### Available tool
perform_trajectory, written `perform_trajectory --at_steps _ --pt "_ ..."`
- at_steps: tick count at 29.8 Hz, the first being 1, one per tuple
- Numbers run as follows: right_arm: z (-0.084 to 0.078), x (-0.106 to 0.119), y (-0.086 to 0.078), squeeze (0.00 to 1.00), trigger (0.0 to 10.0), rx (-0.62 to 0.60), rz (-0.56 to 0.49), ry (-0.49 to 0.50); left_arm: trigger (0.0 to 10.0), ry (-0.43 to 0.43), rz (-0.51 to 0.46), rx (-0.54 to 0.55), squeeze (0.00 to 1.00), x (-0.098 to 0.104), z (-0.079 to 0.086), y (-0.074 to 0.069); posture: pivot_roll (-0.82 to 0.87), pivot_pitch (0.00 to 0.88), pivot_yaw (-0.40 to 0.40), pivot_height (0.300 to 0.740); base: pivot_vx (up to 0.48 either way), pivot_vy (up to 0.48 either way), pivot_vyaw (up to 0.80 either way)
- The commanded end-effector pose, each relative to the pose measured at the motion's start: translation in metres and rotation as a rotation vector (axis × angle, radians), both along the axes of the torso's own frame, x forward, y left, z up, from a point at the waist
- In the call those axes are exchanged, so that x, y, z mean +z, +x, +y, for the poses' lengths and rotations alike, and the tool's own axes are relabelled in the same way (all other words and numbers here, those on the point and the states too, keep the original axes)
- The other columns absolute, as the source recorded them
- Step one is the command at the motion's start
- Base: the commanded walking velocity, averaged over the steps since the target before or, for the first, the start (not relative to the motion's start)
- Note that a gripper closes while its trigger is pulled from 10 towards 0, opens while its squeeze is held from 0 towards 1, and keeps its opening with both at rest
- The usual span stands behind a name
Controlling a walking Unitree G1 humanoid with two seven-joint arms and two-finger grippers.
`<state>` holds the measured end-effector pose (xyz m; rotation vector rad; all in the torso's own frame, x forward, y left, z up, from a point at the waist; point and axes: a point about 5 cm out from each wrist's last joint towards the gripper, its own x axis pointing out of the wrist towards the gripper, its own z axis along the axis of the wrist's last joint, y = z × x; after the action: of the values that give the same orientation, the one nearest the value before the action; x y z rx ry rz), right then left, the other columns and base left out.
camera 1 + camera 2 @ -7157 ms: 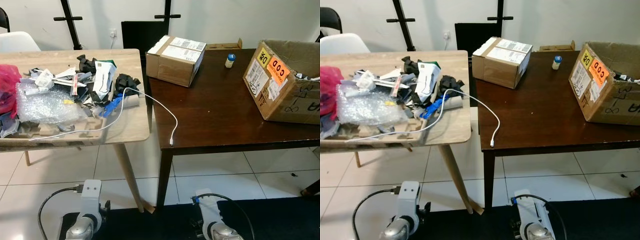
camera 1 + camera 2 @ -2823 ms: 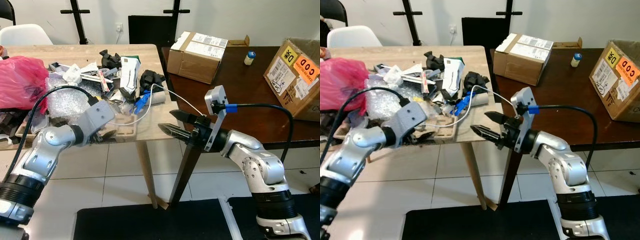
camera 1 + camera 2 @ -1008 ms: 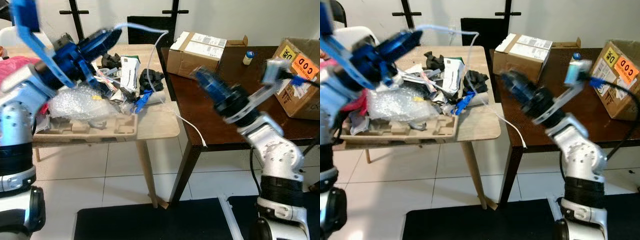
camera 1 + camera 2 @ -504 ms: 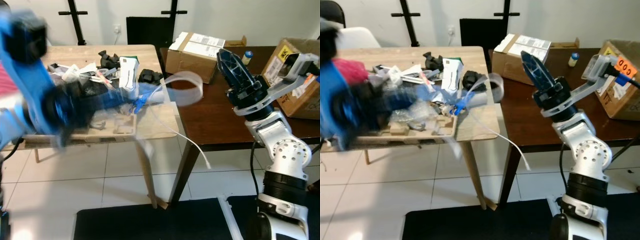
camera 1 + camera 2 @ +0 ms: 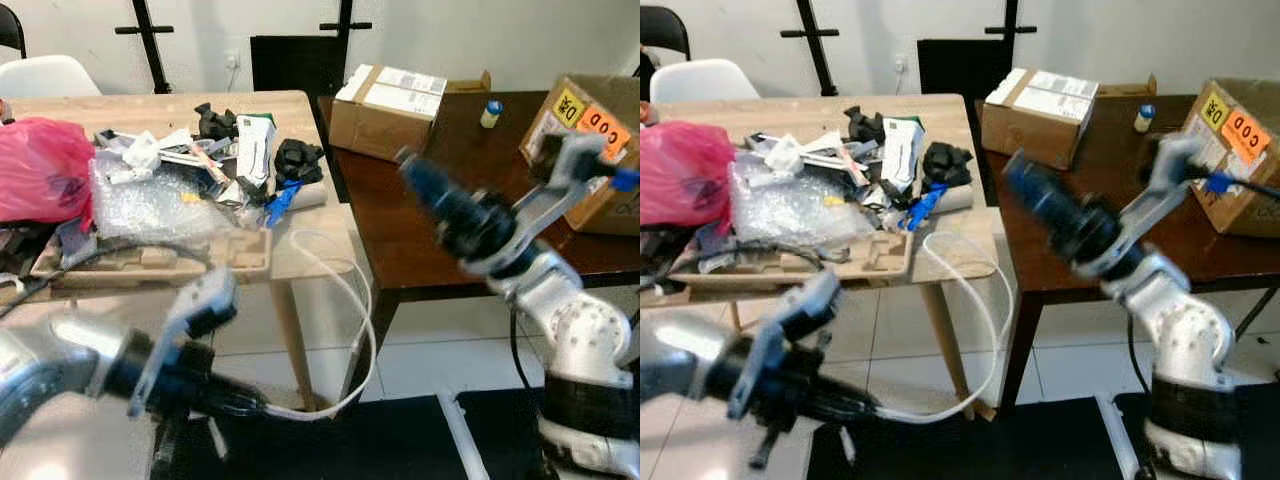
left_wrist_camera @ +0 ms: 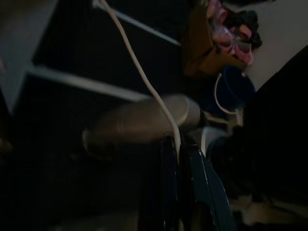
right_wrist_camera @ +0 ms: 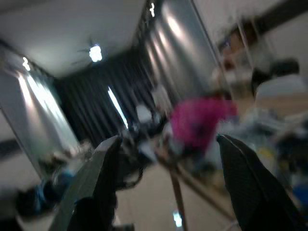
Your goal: Picking trash to rubbish bin
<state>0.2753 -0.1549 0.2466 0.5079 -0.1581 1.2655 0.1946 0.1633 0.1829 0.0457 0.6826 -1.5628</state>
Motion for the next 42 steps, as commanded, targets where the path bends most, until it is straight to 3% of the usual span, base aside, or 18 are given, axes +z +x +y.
perform_trajectory --at_steps 1,2,4,7,10,12,13,15,18,21,22,24,27,29,31,34,36,42 --pt "0.013 -0.018 -0.006 0.00 10.0 0.055 0.010 -0.151 0.0 0.081 0.024 0.017 0.00 -0.012 0.007 -0.004 0.02 0.101 0.003 0.740 0.000 0.000 0.00" --pt "0.013 -0.018 -0.006 0.00 10.0 0.055 0.010 -0.151 0.0 0.081 0.024 0.017 0.00 -0.012 0.007 -0.004 0.02 0.101 0.003 0.740 0.000 0.000 0.00" --pt "0.018 -0.033 -0.009 0.00 10.0 0.076 0.030 -0.248 0.0 0.111 0.050 0.017 0.00 -0.021 0.008 -0.009 0.02 0.101 0.003 0.740 0.000 0.000 0.00" --pt "0.025 -0.066 -0.015 0.00 10.0 0.102 0.091 -0.390 0.0 0.186 0.111 -0.005 0.00 -0.044 0.010 -0.025 0.02 0.105 0.001 0.740 0.000 0.000 0.00" --pt "0.025 -0.074 -0.016 0.00 10.0 0.109 0.110 -0.417 0.0 0.222 0.118 -0.013 0.00 -0.052 0.012 -0.029 0.03 0.105 0.000 0.740 0.000 0.000 0.00" --pt "0.025 -0.099 -0.023 0.00 10.0 0.132 0.155 -0.532 0.0 0.360 0.136 -0.002 0.00 -0.081 0.025 -0.038 0.03 0.108 0.000 0.740 0.000 0.000 0.00" --pt "0.025 -0.099 -0.023 0.00 10.0 0.132 0.155 -0.532 0.0 0.360 0.136 -0.002 0.00 -0.081 0.025 -0.038 0.03 0.108 0.000 0.740 0.000 0.000 0.00" --pt "0.023 -0.122 -0.029 0.00 10.0 0.144 0.188 -0.638 0.0 0.459 0.171 -0.001 0.00 -0.102 0.038 -0.049 0.02 0.109 0.001 0.740 0.000 0.000 0.00" --pt "0.019 -0.148 -0.035 0.00 10.0 0.143 0.239 -0.730 0.0 0.520 0.228 0.023 0.00 -0.119 0.049 -0.061 0.02 0.109 0.001 0.740 0.000 0.000 0.00" --pt "0.018 -0.157 -0.036 0.00 10.0 0.130 0.255 -0.769 0.0 0.534 0.241 0.032 0.00 -0.125 0.052 -0.064 0.02 0.109 0.001 0.740 0.000 0.000 0.00" --pt "0.015 -0.173 -0.035 0.00 10.0 0.074 0.277 -0.837 0.0 0.556 0.230 0.085 0.00 -0.136 0.056 -0.065 0.03 0.110 0.000 0.740 0.000 0.000 0.00" --pt "0.004 -0.207 -0.027 0.00 10.0 -0.131 0.351 -0.964 0.0 0.564 0.124 0.329 0.00 -0.164 0.057 -0.048 0.03 0.110 -0.002 0.740 0.000 0.000 0.00" --pt "0.001 -0.218 -0.024 0.00 10.0 -0.201 0.376 -0.995 0.0 0.559 0.090 0.425 0.00 -0.172 0.056 -0.042 0.03 0.110 -0.002 0.740 0.000 0.000 0.00" --pt "-0.014 -0.246 -0.020 0.00 10.0 -0.480 0.527 -1.047 0.0 0.532 0.037 0.727 0.00 -0.191 0.051 -0.022 0.03 0.110 -0.008 0.740 0.000 0.000 0.00" --pt "-0.025 -0.267 -0.028 0.00 10.0 -0.647 0.654 -1.065 0.0 0.549 0.005 0.923 0.00 -0.206 0.051 -0.014 0.03 0.109 -0.008 0.740 0.000 0.000 0.00" --pt "-0.028 -0.273 -0.032 0.00 10.0 -0.685 0.694 -1.063 0.0 0.556 -0.007 0.982 0.00 -0.210 0.051 -0.012 0.03 0.109 -0.008 0.740 0.000 0.000 0.00" --pt "-0.036 -0.285 -0.044 0.00 10.0 -0.786 0.758 -1.068 0.0 0.524 0.020 1.137 0.00 -0.217 0.050 -0.010 0.02 0.109 -0.007 0.740 0.000 0.000 0.00" --pt "-0.042 -0.295 -0.054 0.00 10.0 -0.888 0.780 -1.071 0.0 0.512 0.020 1.228 0.00 -0.223 0.047 -0.009 0.02 0.109 -0.007 0.740 0.000 0.000 0.00"
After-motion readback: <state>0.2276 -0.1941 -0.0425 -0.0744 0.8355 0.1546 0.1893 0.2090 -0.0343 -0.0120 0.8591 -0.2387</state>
